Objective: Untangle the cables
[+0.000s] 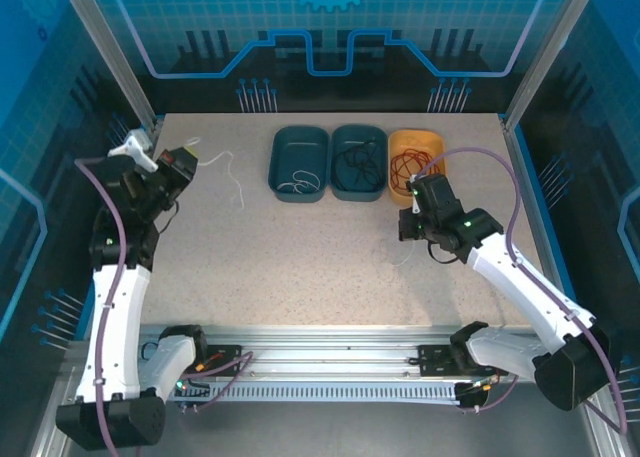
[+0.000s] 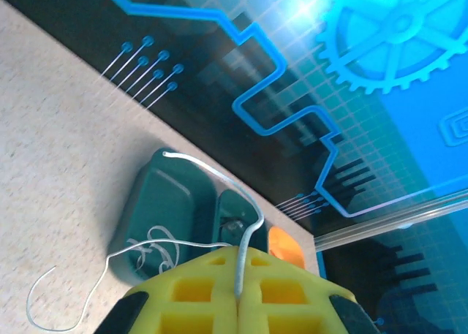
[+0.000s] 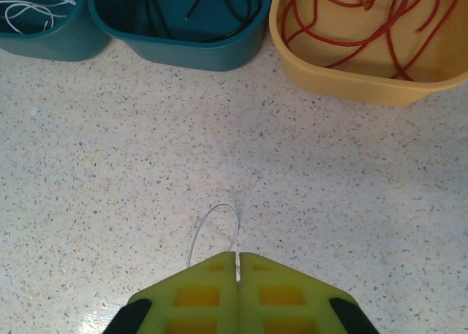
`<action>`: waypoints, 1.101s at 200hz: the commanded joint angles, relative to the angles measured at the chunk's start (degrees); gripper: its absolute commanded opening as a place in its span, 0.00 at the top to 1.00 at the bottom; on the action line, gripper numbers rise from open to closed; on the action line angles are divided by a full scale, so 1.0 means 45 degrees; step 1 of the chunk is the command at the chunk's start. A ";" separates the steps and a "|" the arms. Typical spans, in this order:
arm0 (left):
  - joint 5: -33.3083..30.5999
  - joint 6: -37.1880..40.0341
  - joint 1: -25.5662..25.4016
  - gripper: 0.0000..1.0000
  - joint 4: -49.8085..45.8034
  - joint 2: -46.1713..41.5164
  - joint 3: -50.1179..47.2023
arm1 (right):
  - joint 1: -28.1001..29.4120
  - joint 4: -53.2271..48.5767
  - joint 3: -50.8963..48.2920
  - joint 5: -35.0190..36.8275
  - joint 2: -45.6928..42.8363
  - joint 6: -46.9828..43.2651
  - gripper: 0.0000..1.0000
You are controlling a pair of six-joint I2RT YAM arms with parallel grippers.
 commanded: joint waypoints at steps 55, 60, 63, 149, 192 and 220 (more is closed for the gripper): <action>-0.0470 0.0971 -0.1437 1.00 0.2094 0.3757 0.4046 | 0.0416 0.0744 -0.0359 -0.0304 0.0277 0.0409 1.00; -0.0486 0.1084 -0.1527 1.00 0.2177 0.4035 0.4264 | 0.0420 0.0761 -0.0348 -0.0305 0.0302 0.0411 1.00; -0.0515 0.1180 -0.1598 1.00 0.2249 0.4187 0.4375 | 0.0425 0.0783 -0.0352 -0.0305 0.0336 0.0409 1.00; -0.0620 0.2696 -0.2742 1.00 0.4285 0.8242 0.6810 | 0.0537 0.0718 0.0058 -0.0148 0.0806 0.0543 1.00; -0.0120 0.3081 -0.2992 1.00 0.4930 1.0394 0.7967 | 0.0592 0.0573 0.0116 0.0047 0.0776 0.0648 1.00; 0.0084 0.3846 -0.3510 1.00 0.4685 1.1688 0.8849 | 0.0596 0.0475 0.0222 0.0194 0.0760 0.0660 1.00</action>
